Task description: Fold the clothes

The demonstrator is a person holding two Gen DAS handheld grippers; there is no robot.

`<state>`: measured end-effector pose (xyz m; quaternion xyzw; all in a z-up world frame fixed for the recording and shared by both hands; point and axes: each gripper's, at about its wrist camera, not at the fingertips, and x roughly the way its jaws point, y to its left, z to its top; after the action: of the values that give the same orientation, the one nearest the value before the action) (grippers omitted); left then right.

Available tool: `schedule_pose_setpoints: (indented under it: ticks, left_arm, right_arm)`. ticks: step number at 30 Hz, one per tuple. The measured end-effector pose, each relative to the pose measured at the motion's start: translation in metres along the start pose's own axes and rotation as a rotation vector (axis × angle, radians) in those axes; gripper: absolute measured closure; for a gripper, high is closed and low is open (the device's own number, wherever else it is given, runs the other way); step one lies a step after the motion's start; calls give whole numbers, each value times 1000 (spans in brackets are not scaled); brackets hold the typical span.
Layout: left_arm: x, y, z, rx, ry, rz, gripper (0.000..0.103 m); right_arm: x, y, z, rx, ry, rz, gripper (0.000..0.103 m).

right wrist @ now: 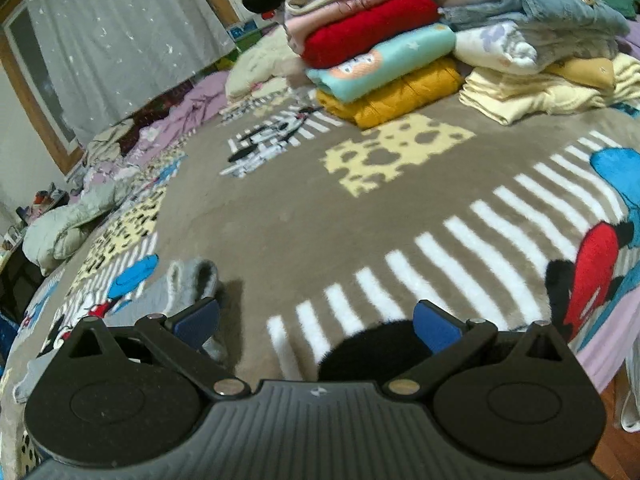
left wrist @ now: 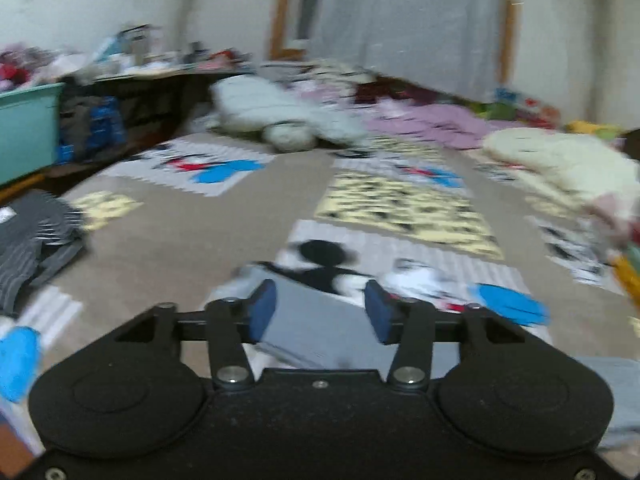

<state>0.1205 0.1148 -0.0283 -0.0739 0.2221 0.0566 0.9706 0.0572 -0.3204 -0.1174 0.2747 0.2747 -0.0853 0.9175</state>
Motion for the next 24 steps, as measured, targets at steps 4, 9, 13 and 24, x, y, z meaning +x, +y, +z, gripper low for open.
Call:
schedule_pose_setpoints:
  ticks: [4,9,13,24]
  left_arm:
    - [-22,-69,-15,179,-15,-197,54]
    - [-39,-137,-48,327,8,-428,53]
    - [-41,-177,-82,494,27,-515,53]
    - [-21,-223,-116,646,41,-585,53]
  right_arm:
    - [2,0,6,1,0,85,0]
    - [9,-3,14,33,15,201,0]
    - [17,-13,22,87,31,343,0]
    - [31,-24,29,144,97,441,0]
